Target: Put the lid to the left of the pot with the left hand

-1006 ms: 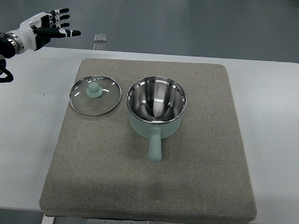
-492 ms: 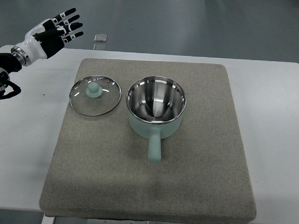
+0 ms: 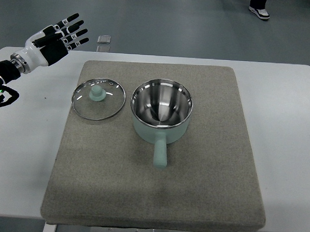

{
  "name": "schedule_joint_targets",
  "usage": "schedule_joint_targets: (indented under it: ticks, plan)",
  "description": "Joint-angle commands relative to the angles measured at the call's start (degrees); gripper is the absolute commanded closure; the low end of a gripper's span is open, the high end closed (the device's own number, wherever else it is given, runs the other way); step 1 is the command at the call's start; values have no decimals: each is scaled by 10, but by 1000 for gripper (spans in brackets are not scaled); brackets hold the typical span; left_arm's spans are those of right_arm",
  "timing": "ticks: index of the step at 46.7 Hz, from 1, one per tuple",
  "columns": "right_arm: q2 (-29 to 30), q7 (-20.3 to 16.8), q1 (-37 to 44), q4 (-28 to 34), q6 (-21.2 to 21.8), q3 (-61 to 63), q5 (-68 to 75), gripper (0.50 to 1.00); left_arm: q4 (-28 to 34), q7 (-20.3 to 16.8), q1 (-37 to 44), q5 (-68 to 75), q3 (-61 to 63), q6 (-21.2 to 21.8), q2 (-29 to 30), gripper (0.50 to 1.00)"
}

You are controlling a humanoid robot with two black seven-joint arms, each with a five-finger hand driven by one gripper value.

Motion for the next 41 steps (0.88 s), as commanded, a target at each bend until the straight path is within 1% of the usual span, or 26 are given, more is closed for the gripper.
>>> schedule_joint_targets:
  ticks: [1, 7, 41]
  plan:
    - [0, 0, 0, 1, 0, 0, 0, 579, -1, 1, -3, -8, -11, 0, -1, 504]
    - [0, 0, 0, 2, 1, 1, 1, 579, -3, 1, -3, -11, -29, 0, -3, 504]
    - [0, 0, -3, 8, -1, 0, 1, 577, -8, 2, 1, -9, -26, 0, -3, 504]
